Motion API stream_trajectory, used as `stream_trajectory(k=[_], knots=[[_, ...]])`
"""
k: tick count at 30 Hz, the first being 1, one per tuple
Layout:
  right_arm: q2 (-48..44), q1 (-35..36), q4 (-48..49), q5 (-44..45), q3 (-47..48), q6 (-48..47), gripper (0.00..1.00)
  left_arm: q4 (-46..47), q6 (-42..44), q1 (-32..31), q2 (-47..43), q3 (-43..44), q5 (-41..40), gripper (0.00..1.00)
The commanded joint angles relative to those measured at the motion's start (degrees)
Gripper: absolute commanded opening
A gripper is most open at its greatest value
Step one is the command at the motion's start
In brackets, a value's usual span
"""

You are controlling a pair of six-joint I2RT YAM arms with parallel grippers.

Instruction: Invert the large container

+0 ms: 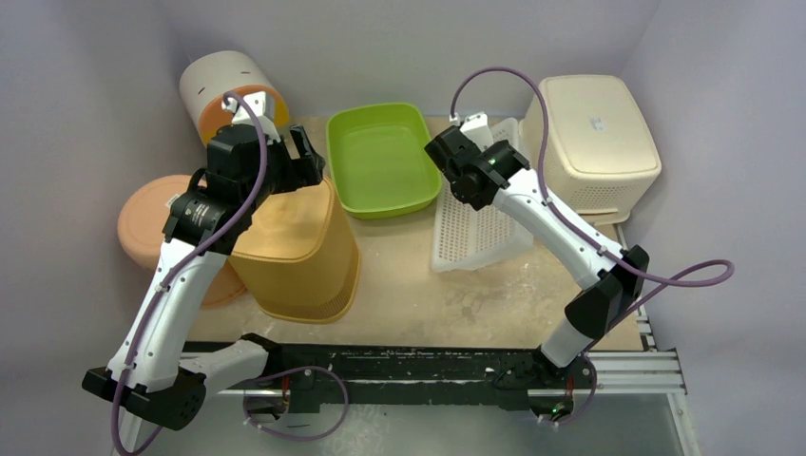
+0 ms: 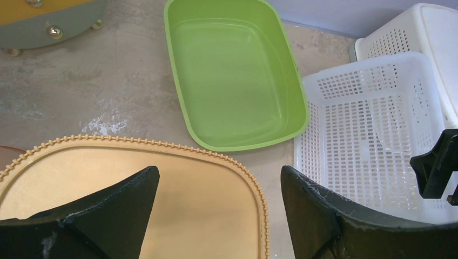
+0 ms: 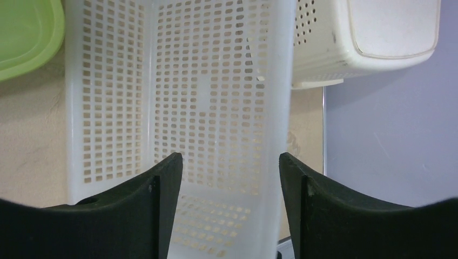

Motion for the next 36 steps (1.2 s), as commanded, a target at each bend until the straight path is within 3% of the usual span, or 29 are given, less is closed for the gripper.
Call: stream_trajectory(k=[1, 14, 20, 25, 36], knots=[[-2.91, -0.09, -1.45, 3.05, 1.04, 1.58, 0.7, 1.1, 1.07, -0.23, -1.03, 1.03, -0.64, 0.8], [-2.5, 0.0, 3.83, -3.06, 2.01, -0.9, 0.7, 0.47, 1.41, -0.21, -1.81, 1.01, -0.9, 0.8], [-2.91, 0.84, 13.88, -19.7, -6.78, 1.15, 0.66, 0.62, 1.4, -0.21, -1.62, 0.9, -0.81, 0.8], [-3.7, 1.86, 21.14, -27.07, -16.28, 3.39, 0.63, 0.6, 1.46, -0.21, -1.56, 0.84, -0.95, 0.8], [-0.1, 2.16, 23.83, -23.15, -24.56, 6.54, 0.57, 0.38, 1.48, -0.21, -1.68, 0.27, -0.99, 0.8]])
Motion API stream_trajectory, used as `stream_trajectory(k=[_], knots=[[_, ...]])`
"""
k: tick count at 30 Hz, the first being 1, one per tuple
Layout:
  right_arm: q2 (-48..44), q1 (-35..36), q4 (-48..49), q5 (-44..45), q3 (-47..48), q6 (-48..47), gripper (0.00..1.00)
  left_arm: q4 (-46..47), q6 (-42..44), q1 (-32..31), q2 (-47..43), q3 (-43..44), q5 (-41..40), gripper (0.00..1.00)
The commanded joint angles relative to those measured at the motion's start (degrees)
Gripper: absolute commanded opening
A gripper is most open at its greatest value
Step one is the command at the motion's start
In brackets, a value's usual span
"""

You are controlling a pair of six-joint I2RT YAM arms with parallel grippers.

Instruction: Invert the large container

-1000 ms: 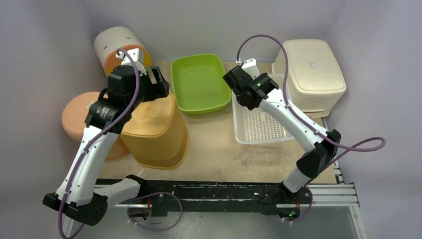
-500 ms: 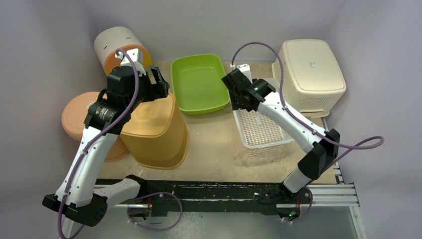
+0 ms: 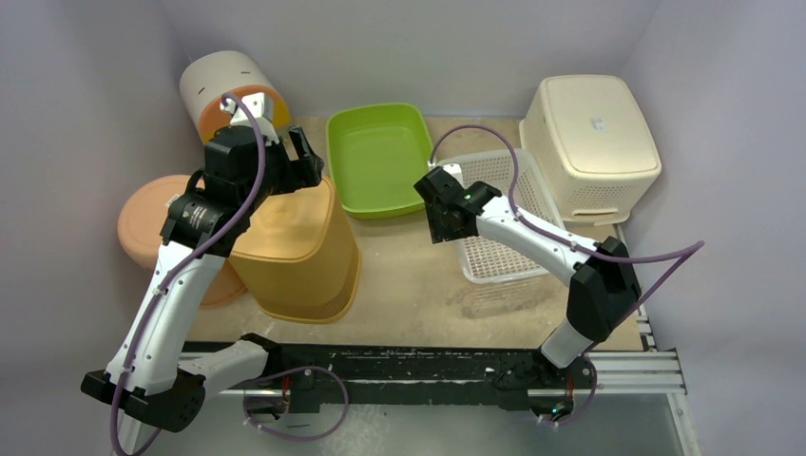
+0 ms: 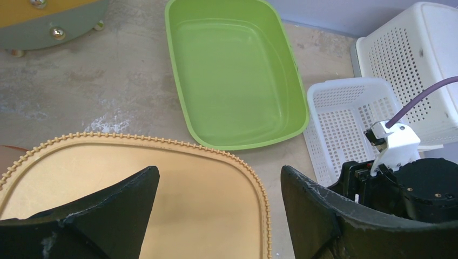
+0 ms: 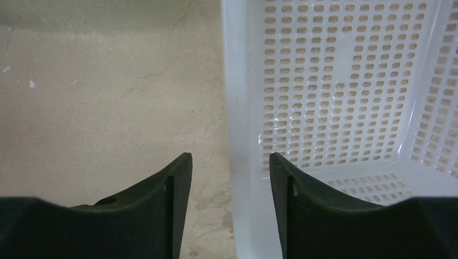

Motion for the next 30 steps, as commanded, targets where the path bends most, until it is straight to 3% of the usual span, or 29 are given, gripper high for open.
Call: stream_trajectory(k=[1, 5, 13, 19, 23, 27, 30], knots=[[1.23, 0.08, 2.26, 2.67, -2.02, 2.02, 0.56, 0.82, 1.11, -0.21, -1.04, 0.19, -0.96, 0.8], [1.88, 0.09, 3.62, 2.86, -4.66, 3.2, 0.49, 0.8, 1.15, -0.22, -1.11, -0.18, -1.14, 0.8], [0.11, 0.09, -1.49, 8.54, 0.11, 6.32, 0.02, 1.11, 1.04, -0.22, -0.96, -0.04, -0.81, 0.8], [-4.12, 0.07, -9.13, 10.36, 16.79, 6.7, 0.0, 0.73, 1.41, -0.21, -1.04, 1.0, -1.03, 0.8], [-8.12, 0.07, -5.25, 2.55, 25.37, 5.89, 0.0, 0.64, 1.4, -0.23, -1.57, 0.87, -1.03, 0.8], [-12.41, 0.06, 1.51, -0.1, 26.24, 10.03, 0.0, 0.61, 1.21, -0.22, -1.75, 1.11, -0.92, 0.8], [-17.71, 0.06, 7.87, -2.54, 19.24, 16.61, 0.0, 0.38, 1.23, -0.21, -1.95, 1.08, -0.85, 0.8]])
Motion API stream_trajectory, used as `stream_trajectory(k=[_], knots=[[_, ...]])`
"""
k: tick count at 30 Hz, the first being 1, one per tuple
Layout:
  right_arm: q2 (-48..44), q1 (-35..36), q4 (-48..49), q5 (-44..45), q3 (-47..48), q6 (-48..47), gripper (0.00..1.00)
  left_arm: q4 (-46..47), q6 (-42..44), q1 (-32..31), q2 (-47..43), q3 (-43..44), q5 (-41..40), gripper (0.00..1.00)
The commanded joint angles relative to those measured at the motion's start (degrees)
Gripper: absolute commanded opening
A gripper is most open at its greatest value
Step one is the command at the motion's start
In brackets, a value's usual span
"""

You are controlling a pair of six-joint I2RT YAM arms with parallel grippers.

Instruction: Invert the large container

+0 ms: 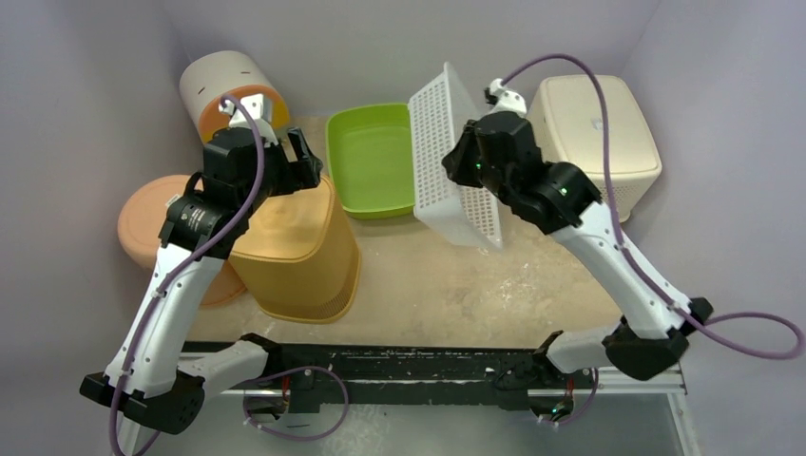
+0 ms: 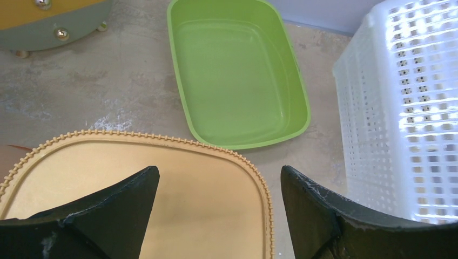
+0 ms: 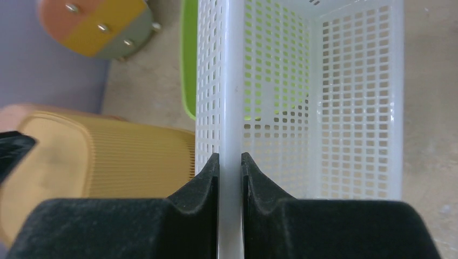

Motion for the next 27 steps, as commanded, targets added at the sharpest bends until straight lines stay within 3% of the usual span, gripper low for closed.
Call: stream_trajectory(k=[1, 6, 14, 18, 20, 23, 27], knots=[[-8.23, -0.22, 12.91, -2.92, -8.66, 9.69, 0.0, 0.34, 0.84, -0.21, -1.48, 1.41, -0.47, 0.8], [-18.49, -0.22, 30.37, -8.27, -26.79, 18.81, 0.0, 0.23, 0.71, -0.21, -1.9, 1.24, -0.17, 0.8], [-25.14, -0.22, 47.74, -16.44, -43.38, 31.91, 0.0, 0.69, 0.6, -0.64, -1.38, 1.58, 0.09, 0.8], [-30.02, -0.21, 58.04, -16.06, -53.28, 39.19, 0.0, 0.6, 0.62, -0.69, -1.2, 1.97, -0.16, 0.8], [-32.66, -0.18, 56.89, -13.61, -54.68, 40.68, 0.0, 0.47, 0.6, -0.69, -1.05, 2.09, -0.15, 0.8], [-37.23, -0.22, 47.81, -9.7, -56.18, 46.13, 0.0, 0.45, 0.51, -0.71, -0.77, 2.1, 0.0, 0.8], [-48.06, -0.22, 43.32, -8.97, -64.99, 55.01, 0.0, 0.64, 0.42, -0.7, -0.51, 1.74, 0.08, 0.8]])
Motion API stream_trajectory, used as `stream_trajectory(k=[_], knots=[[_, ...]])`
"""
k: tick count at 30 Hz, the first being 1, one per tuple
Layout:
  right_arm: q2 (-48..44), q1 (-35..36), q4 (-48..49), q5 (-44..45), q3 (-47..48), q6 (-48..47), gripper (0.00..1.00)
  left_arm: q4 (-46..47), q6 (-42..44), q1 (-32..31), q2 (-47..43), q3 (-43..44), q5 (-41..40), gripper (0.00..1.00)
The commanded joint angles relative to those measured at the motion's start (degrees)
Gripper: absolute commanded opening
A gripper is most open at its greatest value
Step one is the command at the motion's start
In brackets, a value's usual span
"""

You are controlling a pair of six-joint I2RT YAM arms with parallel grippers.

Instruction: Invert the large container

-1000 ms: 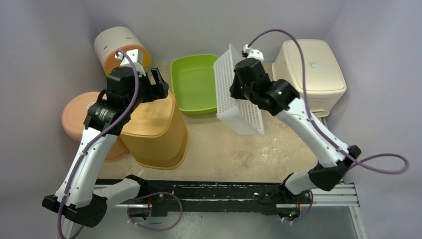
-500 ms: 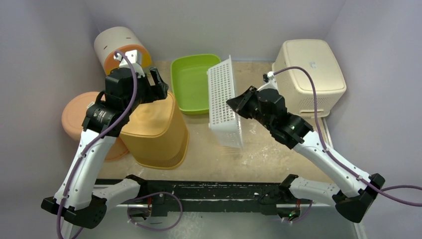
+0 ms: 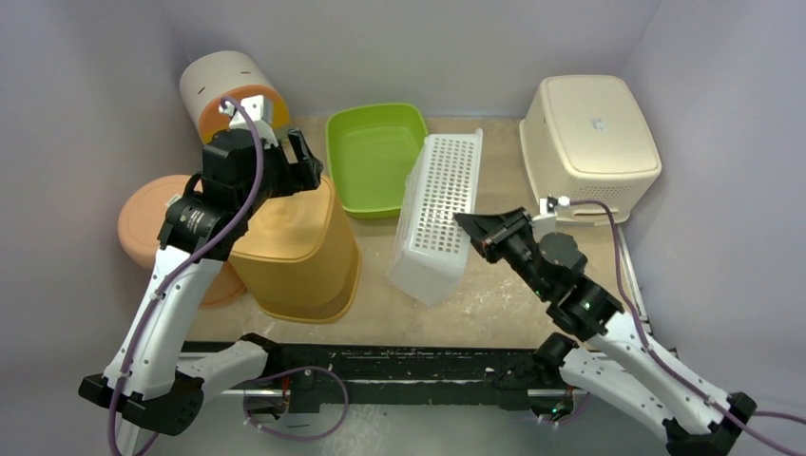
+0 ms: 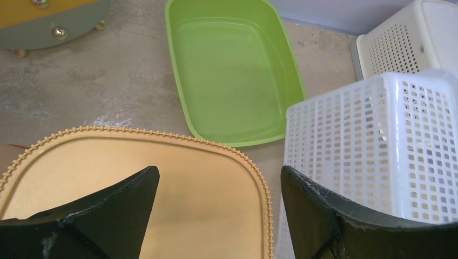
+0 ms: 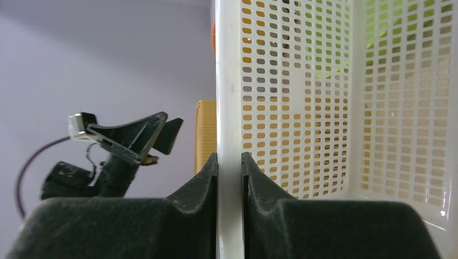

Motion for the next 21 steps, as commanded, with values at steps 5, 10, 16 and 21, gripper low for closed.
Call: stream_trajectory(k=[5, 10, 16, 21], knots=[[-18.69, 0.11, -12.7, 8.6, -9.62, 17.73, 0.0, 1.63, 0.45, -0.25, 0.61, 1.0, 0.19, 0.8], [-21.02, 0.11, -21.69, 7.96, -10.61, 21.5, 0.0, 2.34, 0.44, -0.32, 1.34, 0.64, 0.44, 0.8], [-21.08, 0.11, -34.78, 7.03, -11.87, 30.92, 0.0, 2.66, 0.48, -0.34, 1.97, 0.24, 0.58, 0.8], [-20.56, 0.11, -49.12, 9.4, -11.29, 38.56, 0.02, 2.43, 0.45, -0.35, 1.51, -0.79, 0.12, 0.8]])
